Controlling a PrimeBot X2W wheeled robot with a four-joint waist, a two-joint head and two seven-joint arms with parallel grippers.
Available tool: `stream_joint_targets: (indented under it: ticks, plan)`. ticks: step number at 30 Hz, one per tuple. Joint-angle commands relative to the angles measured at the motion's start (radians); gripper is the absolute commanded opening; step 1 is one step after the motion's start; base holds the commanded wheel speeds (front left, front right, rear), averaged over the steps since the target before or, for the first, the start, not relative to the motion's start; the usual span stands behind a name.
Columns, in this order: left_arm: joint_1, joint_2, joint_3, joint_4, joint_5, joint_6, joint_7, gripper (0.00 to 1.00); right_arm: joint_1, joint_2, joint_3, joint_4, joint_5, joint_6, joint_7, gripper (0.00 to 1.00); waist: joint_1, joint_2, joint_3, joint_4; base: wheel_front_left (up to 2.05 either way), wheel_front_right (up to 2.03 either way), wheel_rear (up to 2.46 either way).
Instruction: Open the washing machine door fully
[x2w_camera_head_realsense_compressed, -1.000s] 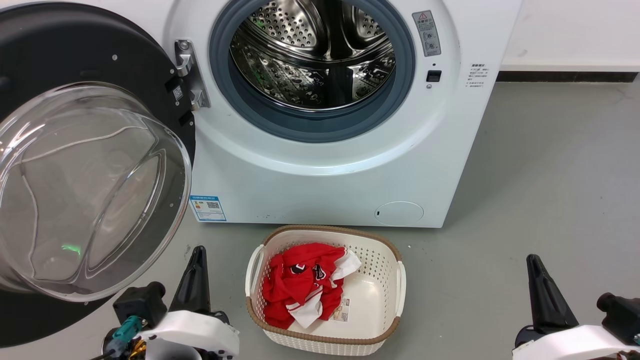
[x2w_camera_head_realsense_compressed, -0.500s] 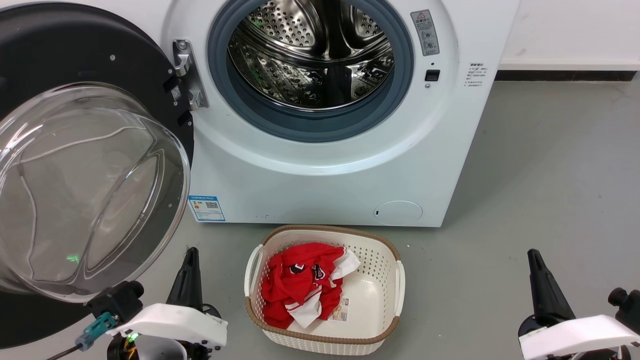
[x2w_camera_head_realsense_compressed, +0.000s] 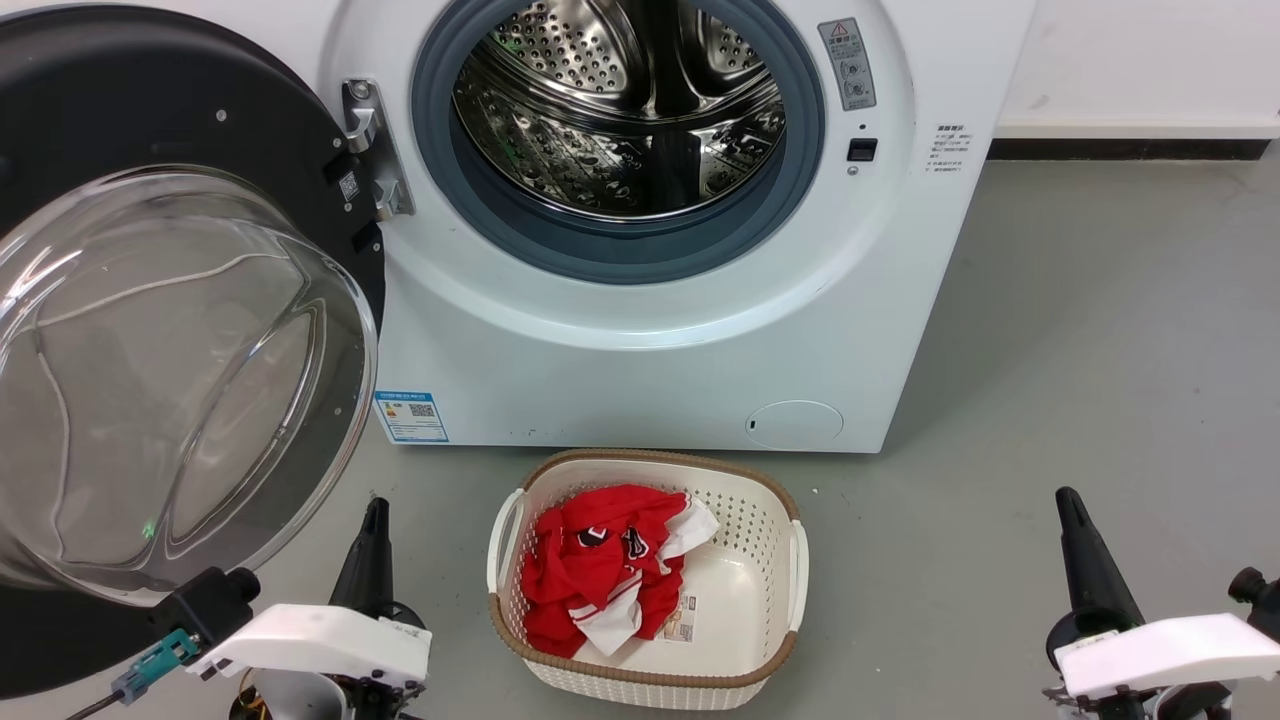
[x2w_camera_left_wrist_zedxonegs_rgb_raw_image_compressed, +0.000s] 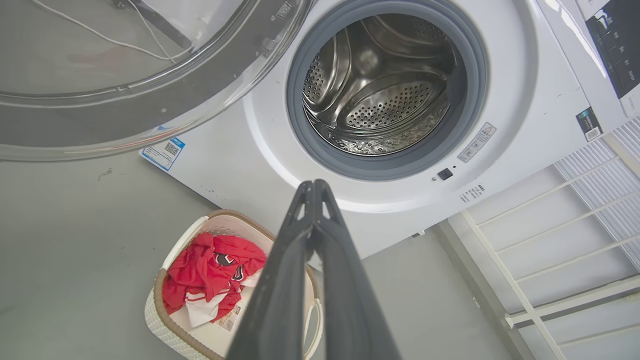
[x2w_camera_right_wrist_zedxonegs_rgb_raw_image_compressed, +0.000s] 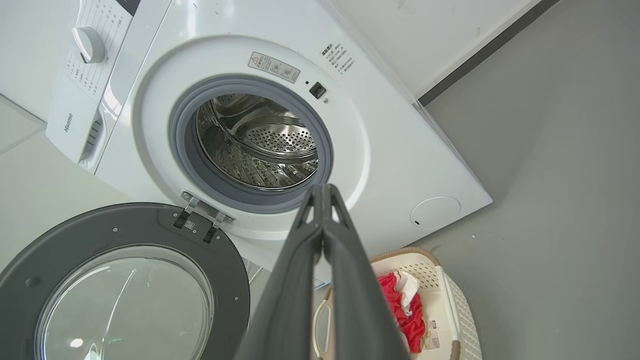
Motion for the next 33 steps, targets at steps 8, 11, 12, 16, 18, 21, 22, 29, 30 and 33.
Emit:
stream_joint_targets:
  ticks: [8, 11, 12, 16, 18, 21, 22, 29, 30, 33]
  plan:
    - [-0.036, -0.006, 0.025, 0.000, -0.121, -0.022, 0.029, 0.00, -0.043, -0.010, -0.005, 0.012, 0.125, 0.000, 0.019, 0.00, 0.0000, 0.0000, 0.001, -0.002, 0.00, 0.00, 0.00]
    - [-0.036, -0.008, 0.031, 0.003, -0.157, -0.027, 0.039, 0.00, -0.046, -0.010, -0.006, 0.019, 0.162, 0.000, 0.026, 0.00, 0.0000, 0.0000, 0.001, -0.003, 0.00, 0.00, 0.00]
    - [-0.036, -0.008, 0.033, 0.004, -0.168, -0.029, 0.042, 0.00, -0.047, -0.010, -0.006, 0.022, 0.174, 0.000, 0.027, 0.00, 0.0000, 0.0000, 0.001, -0.003, 0.00, 0.00, 0.00]
    - [-0.039, -0.010, 0.042, 0.008, -0.215, -0.035, 0.053, 0.00, -0.056, -0.010, -0.008, 0.030, 0.221, 0.000, 0.036, 0.00, 0.0000, 0.0000, 0.001, -0.004, 0.00, 0.00, 0.00]
    - [-0.040, -0.011, 0.046, 0.010, -0.237, -0.039, 0.060, 0.00, -0.060, -0.010, -0.009, 0.034, 0.244, 0.000, 0.040, 0.00, 0.0000, 0.0000, 0.001, -0.004, 0.00, 0.00, 0.00]
    - [-0.042, -0.012, 0.052, 0.013, -0.271, -0.043, 0.068, 0.00, -0.063, -0.011, -0.011, 0.040, 0.277, 0.000, 0.046, 0.00, 0.0000, 0.0000, 0.002, -0.005, 0.00, 0.00, 0.00]
    - [-0.043, -0.012, 0.054, 0.014, -0.281, -0.045, 0.071, 0.00, -0.064, -0.010, -0.011, 0.043, 0.288, 0.000, 0.048, 0.00, 0.0000, 0.0000, 0.002, -0.005, 0.00, 0.00, 0.00]
    - [-0.047, -0.015, 0.067, 0.020, -0.354, -0.057, 0.090, 0.00, -0.076, -0.010, -0.015, 0.056, 0.361, 0.000, 0.061, 0.00, 0.0000, 0.0000, 0.002, -0.007, 0.00, 0.00, 0.00]
    - [-0.047, -0.015, 0.069, 0.021, -0.364, -0.058, 0.092, 0.00, -0.078, -0.010, -0.015, 0.058, 0.372, 0.000, 0.063, 0.00, 0.0000, 0.0000, 0.002, -0.007, 0.00, 0.00, 0.00]
    - [-0.050, -0.016, 0.075, 0.024, -0.394, -0.062, 0.099, 0.00, -0.080, -0.010, -0.017, 0.064, 0.402, 0.000, 0.070, 0.00, 0.0000, 0.0000, 0.003, -0.008, 0.00, 0.00, 0.00]
